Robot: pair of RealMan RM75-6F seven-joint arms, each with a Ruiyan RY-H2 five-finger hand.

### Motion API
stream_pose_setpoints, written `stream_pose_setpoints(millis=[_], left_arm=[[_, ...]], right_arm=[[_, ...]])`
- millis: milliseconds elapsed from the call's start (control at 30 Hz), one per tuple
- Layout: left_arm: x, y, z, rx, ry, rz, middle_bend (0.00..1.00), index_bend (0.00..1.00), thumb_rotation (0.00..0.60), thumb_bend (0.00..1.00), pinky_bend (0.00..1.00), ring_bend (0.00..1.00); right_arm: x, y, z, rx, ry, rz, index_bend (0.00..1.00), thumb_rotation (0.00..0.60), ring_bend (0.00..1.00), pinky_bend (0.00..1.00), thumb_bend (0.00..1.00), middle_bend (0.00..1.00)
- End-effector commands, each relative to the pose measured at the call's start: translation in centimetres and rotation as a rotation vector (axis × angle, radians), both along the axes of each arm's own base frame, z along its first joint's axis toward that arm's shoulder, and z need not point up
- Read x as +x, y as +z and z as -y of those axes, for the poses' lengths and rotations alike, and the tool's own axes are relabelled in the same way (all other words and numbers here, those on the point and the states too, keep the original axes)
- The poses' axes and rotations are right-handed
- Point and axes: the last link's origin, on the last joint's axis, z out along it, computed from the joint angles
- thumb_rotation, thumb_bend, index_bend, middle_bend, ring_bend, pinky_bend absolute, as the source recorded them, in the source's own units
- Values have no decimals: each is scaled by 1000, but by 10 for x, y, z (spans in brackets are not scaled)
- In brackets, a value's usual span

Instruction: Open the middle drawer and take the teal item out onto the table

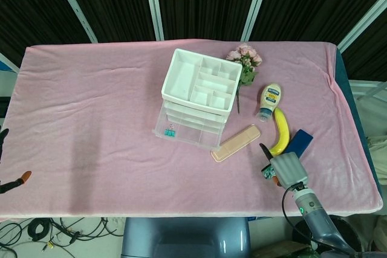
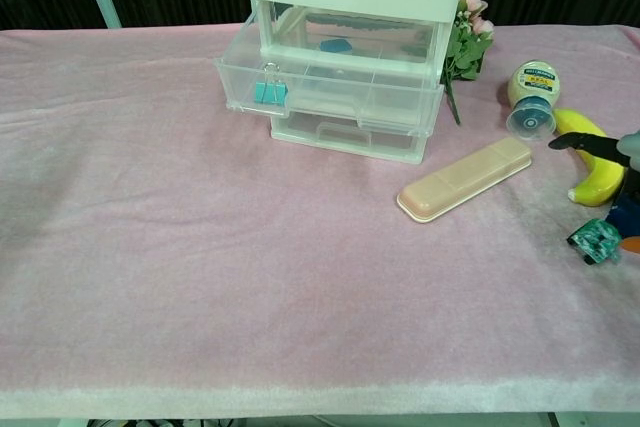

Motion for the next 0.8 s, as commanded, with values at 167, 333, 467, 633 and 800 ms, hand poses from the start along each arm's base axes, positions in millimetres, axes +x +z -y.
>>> stream_pose_setpoints(millis=[167,333,467,633,800], left_arm=[[0,0,1,0,-1,-1,0,0,600,0,0,0],[0,-1,1,-5,-3,-3,0,0,600,0,0,0],[1,-1,1,-17,-10,-23,0,0,600,0,0,0],[0,-2,1,-30,-19,-48,0,0,600,0,0,0],[-2,-2,1,-39,-12,-69,0,0,600,0,0,0]], right_arm=[[-2,23,-10,-78,49,-2,10,600,853,759,131,844],[-8,59,-25,-197,128,-18,7,600,679,609,130,630],[-22,93,-46,-308,148,9,0,600,213,291,90,223],[-41,115,-69,-360,159,41,0,600,0,156,0,2],[-56,118,-79,-388,148,63,0,600,0,144,0,0]])
